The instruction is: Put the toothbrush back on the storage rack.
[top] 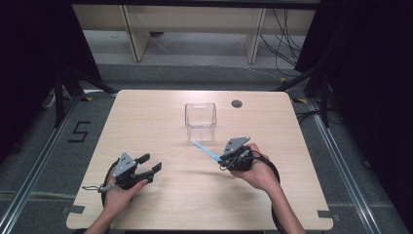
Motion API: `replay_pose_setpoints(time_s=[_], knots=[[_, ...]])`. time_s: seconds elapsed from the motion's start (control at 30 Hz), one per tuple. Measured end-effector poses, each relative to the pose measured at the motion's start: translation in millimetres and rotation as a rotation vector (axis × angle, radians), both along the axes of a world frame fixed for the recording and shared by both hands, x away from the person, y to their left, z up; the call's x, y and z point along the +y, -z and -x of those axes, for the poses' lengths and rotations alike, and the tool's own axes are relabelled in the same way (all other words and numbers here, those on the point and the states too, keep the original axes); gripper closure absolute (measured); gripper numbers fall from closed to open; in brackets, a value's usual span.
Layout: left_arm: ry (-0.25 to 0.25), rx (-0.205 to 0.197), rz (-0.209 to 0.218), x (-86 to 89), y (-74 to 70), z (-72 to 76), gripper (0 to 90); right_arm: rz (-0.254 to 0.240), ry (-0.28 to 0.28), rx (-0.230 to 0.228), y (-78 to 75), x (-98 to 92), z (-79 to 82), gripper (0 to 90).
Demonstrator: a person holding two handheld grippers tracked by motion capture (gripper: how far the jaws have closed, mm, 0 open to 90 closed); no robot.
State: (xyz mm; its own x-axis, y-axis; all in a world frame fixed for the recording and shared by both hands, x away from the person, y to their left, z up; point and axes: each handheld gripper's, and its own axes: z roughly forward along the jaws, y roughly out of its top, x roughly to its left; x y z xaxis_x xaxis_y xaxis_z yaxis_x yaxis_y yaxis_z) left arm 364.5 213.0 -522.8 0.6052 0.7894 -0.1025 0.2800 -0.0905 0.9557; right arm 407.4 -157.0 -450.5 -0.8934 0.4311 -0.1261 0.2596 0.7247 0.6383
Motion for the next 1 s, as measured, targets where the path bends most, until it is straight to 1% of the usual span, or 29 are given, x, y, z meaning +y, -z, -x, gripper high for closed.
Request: replay_pose_setpoints(time_s=[0.03, 0.1, 0.13, 0.2, 0.23, 0.27, 0.3, 0.33, 0.37, 0.4, 0.43, 0.47, 0.5, 0.53, 0.57, 0.6, 0.63, 0.67, 0.7, 0.73, 0.77, 0.8, 0.83, 0.87, 0.9, 0.93, 0.97, 1.0], knots=[[-0.001, 0.002, -0.001, 0.0, -0.1, 0.0, 36.4, -0.023, 0.021, -0.016, 0.8, -1.3, 0.5, 78.9], [-0.001, 0.003, 0.000, 0.2, 0.0, -0.1, 36.4, -0.047, 0.045, -0.019, 2.1, -2.6, 2.1, 78.9], [-0.001, 0.003, 0.000, 0.2, 0.0, -0.2, 36.4, -0.056, 0.045, -0.020, 2.5, -3.6, 1.9, 78.9], [-0.002, 0.003, 0.000, 0.2, 0.0, -0.1, 36.4, -0.083, 0.041, -0.040, 5.1, -4.7, 1.4, 78.9], [-0.001, 0.003, 0.000, 0.2, 0.0, -0.1, 36.4, -0.100, 0.050, -0.034, 5.7, -5.4, 2.1, 78.9], [-0.002, 0.003, 0.000, 0.2, 0.0, -0.1, 36.4, -0.118, 0.069, -0.035, 6.5, -6.3, 3.1, 78.9], [-0.001, 0.003, 0.000, 0.2, 0.0, -0.1, 36.4, -0.135, 0.074, -0.040, 7.0, -7.4, 3.3, 78.9], [-0.001, 0.003, 0.000, 0.2, 0.0, -0.1, 36.4, -0.135, 0.074, -0.040, 7.0, -7.4, 3.3, 78.9], [-0.002, 0.003, 0.000, 0.2, 0.0, -0.1, 36.4, -0.187, 0.089, -0.036, 8.8, -9.7, 4.3, 78.9], [-0.002, 0.003, 0.000, 0.2, 0.0, -0.1, 36.4, -0.187, 0.089, -0.036, 8.8, -9.7, 4.3, 78.9], [-0.001, 0.004, -0.002, 0.1, -0.1, -0.2, 36.4, -0.232, 0.105, -0.062, 10.0, -13.1, 4.5, 78.9], [-0.001, 0.004, -0.002, 0.1, -0.1, -0.2, 36.4, -0.250, 0.114, -0.053, 10.7, -13.8, 5.5, 78.9], [-0.001, 0.004, -0.003, 0.1, -0.1, -0.2, 36.4, -0.250, 0.114, -0.053, 10.7, -13.8, 5.5, 78.9], [-0.002, 0.004, -0.003, 0.0, -0.1, -0.1, 36.5, -0.300, 0.130, -0.070, 12.2, -17.2, 6.3, 78.9], [-0.002, 0.005, -0.003, 0.1, -0.1, -0.1, 36.5, -0.323, 0.143, -0.057, 12.9, -17.6, 7.6, 78.9], [-0.003, 0.004, -0.002, 0.0, -0.1, -0.2, 36.4, -0.343, 0.141, -0.082, 13.5, -19.3, 6.6, 78.9], [-0.003, 0.004, -0.002, 0.0, -0.1, -0.2, 36.4, -0.363, 0.153, -0.069, 14.2, -20.0, 7.8, 78.9], [-0.002, 0.004, -0.003, 0.0, -0.1, -0.1, 36.4, -0.393, 0.167, -0.079, 15.4, -20.6, 8.5, 78.9], [-0.002, 0.005, -0.003, -0.1, -0.1, -0.1, 36.5, -0.398, 0.168, -0.081, 15.2, -21.9, 8.7, 78.9], [-0.002, 0.005, -0.003, -0.1, -0.1, -0.1, 36.5, -0.414, 0.172, -0.103, 15.8, -22.8, 8.5, 78.9], [-0.003, 0.005, -0.008, 0.1, -0.4, 0.0, 36.5, -0.429, 0.181, -0.107, 16.3, -23.3, 9.0, 78.9], [-0.003, 0.003, -0.013, 0.3, -0.6, 0.0, 36.5, -0.445, 0.183, -0.092, 17.3, -23.1, 9.5, 78.9], [-0.001, 0.004, -0.003, -0.1, -0.1, -0.1, 36.5, -0.449, 0.192, -0.095, 17.3, -23.9, 10.2, 78.9], [-0.002, 0.005, -0.002, -0.1, -0.1, 0.0, 36.5, -0.473, 0.197, -0.105, 18.7, -23.6, 10.0, 78.9], [-0.003, 0.005, -0.003, 0.0, -0.1, -0.1, 36.5, -0.491, 0.201, -0.127, 19.6, -24.5, 9.7, 78.9], [-0.003, 0.005, -0.002, 0.0, -0.1, -0.2, 36.5, -0.518, 0.213, -0.101, 20.4, -24.2, 10.8, 79.0], [-0.003, 0.005, -0.002, 0.1, -0.1, -0.3, 36.5, -0.541, 0.214, -0.109, 21.3, -25.4, 10.3, 79.0], [-0.003, 0.005, -0.002, 0.0, -0.1, -0.2, 36.5, -0.552, 0.219, -0.121, 21.5, -26.3, 10.4, 78.9]])
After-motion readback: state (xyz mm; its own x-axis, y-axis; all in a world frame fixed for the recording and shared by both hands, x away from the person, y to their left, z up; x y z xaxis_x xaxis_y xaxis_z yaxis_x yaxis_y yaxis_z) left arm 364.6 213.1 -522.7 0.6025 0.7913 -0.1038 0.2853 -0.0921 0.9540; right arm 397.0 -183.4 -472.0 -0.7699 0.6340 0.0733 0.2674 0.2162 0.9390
